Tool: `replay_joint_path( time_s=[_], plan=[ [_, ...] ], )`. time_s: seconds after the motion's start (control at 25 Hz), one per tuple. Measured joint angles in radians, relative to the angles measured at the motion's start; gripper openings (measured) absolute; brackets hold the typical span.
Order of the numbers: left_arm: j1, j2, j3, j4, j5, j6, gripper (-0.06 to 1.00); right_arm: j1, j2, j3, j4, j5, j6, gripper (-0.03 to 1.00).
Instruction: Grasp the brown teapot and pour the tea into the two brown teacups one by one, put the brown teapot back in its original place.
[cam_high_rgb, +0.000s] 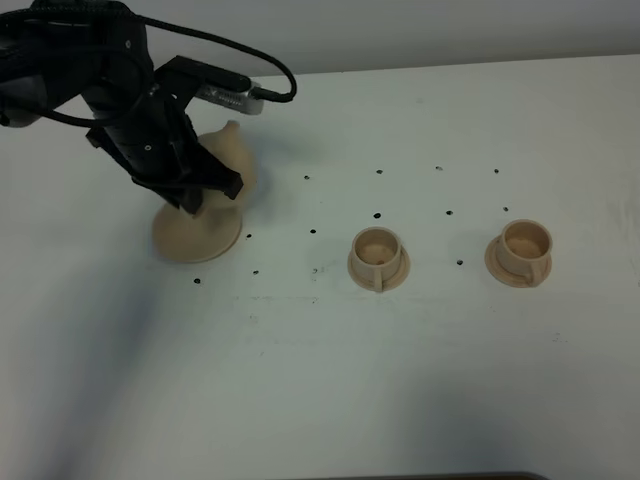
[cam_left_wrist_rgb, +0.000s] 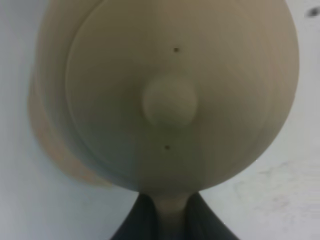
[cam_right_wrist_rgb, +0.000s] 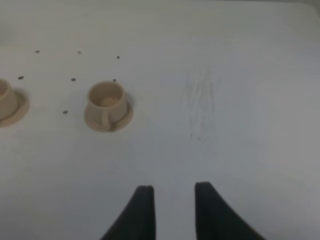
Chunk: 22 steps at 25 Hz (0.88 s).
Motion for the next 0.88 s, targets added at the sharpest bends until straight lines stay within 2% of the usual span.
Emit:
replay_joint_path(
  time_s=[0.12,0.28,0.48,0.88],
  plan=[
    [-0.044,-0.006,-0.041,-0.057,0.0,0.108,0.13,0.0,0.0,0.0,0.0,0.0,0.0,0.19],
    [-0.111,-0.005,-0.1,-0.096,-0.002,0.199,0.13,0.0,0.0,0.0,0.0,0.0,0.0,0.19],
    [-0.184,0.039,-0.19,-0.1,-0.001,0.246,0.13,0.0,0.0,0.0,0.0,0.0,0.0,0.19],
    [-0.281,0.217,-0.402,-0.096,-0.001,0.355,0.13,0.0,0.0,0.0,0.0,0.0,0.001,0.19]
  ],
)
